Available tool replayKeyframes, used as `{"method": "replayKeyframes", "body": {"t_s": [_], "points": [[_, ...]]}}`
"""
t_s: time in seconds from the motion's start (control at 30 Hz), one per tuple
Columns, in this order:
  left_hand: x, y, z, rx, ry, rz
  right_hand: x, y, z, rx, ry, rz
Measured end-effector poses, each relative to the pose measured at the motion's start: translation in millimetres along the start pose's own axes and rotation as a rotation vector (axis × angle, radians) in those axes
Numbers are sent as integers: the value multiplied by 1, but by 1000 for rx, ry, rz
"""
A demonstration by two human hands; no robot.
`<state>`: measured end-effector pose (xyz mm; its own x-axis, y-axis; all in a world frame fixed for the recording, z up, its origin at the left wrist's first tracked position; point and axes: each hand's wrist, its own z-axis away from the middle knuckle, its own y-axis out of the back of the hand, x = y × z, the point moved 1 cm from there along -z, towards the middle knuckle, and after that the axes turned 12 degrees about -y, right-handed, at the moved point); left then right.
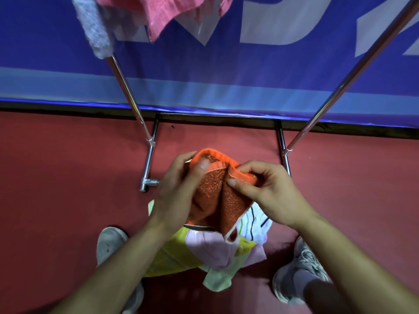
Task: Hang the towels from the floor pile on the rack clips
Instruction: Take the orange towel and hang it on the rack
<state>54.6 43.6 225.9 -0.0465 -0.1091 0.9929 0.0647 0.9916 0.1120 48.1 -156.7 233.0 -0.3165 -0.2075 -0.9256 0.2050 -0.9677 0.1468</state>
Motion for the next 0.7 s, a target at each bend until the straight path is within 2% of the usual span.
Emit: {"method": "replayKeyframes", "body": {"t_s": [0.07, 0.17, 0.27, 0.37, 0.53, 0.7], "points": [[-7, -1, 2, -60, -24, -155, 2, 2, -1, 14, 3, 2], [-14, 2, 1, 21, -55, -316, 4, 4, -2, 39, 10, 60], [-13, 6, -5, 109, -43, -229, 7, 11, -3, 79, 24, 148], [-9, 10, -12, 147, -21, -104, 5, 17, -4, 100, 52, 116], [-12, 15, -9, 167, -90, -198, 1, 18, -5, 193, 46, 29], [-10, 16, -11, 166, -119, -202, 0, 19, -7, 187, 23, 18]]}}
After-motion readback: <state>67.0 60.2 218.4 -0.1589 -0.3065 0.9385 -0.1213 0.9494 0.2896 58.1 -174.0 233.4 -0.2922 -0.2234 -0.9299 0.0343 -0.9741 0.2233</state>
